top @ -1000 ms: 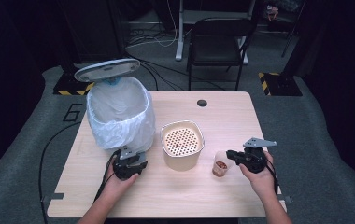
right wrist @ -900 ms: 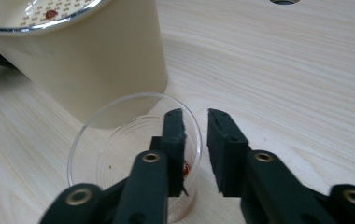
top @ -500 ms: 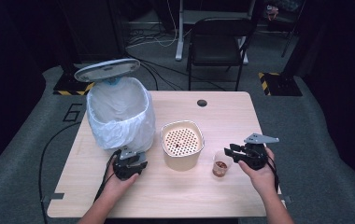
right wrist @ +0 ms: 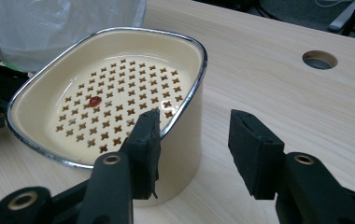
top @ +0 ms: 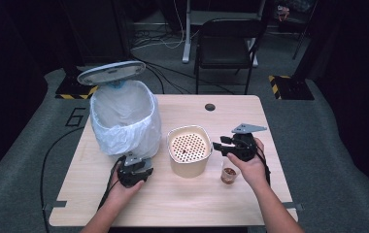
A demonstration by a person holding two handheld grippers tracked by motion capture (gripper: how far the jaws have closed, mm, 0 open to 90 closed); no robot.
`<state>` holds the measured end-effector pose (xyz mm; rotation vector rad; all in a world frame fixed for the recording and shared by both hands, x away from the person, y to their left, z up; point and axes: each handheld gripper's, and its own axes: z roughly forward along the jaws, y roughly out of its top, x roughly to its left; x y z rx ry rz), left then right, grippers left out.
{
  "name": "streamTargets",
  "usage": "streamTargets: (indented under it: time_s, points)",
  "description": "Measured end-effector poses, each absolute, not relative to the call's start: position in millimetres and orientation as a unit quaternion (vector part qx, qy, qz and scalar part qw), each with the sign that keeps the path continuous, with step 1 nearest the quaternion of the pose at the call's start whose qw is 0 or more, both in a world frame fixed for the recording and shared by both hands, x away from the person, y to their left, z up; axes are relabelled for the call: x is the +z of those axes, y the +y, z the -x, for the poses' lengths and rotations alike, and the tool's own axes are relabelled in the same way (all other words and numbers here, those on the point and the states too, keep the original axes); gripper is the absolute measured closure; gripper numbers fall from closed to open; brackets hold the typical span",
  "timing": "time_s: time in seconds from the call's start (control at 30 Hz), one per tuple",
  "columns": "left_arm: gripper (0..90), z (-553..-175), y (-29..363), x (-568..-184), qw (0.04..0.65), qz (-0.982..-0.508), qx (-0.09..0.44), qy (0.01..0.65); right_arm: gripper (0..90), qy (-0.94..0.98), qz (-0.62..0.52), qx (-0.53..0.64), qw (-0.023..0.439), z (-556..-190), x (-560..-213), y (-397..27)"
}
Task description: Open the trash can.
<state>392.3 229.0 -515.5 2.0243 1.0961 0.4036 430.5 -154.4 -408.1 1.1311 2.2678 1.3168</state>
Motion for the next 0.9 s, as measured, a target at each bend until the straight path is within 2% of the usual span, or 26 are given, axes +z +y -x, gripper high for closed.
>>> streamTargets:
  time_s: [0.47,0.9]
  points:
    - [53.2,-392.3,229.1,-516.3,0.398,-0.793,0.158,0.432,53.9,0.806,-0.379,0.439,0.117,-433.9,-419.0,-128.8]
    - [53.2,-392.7,230.9,-514.8,0.387,-0.802,0.158,0.428,57.7,0.811,-0.378,0.433,0.115,-426.4,-414.6,-129.8]
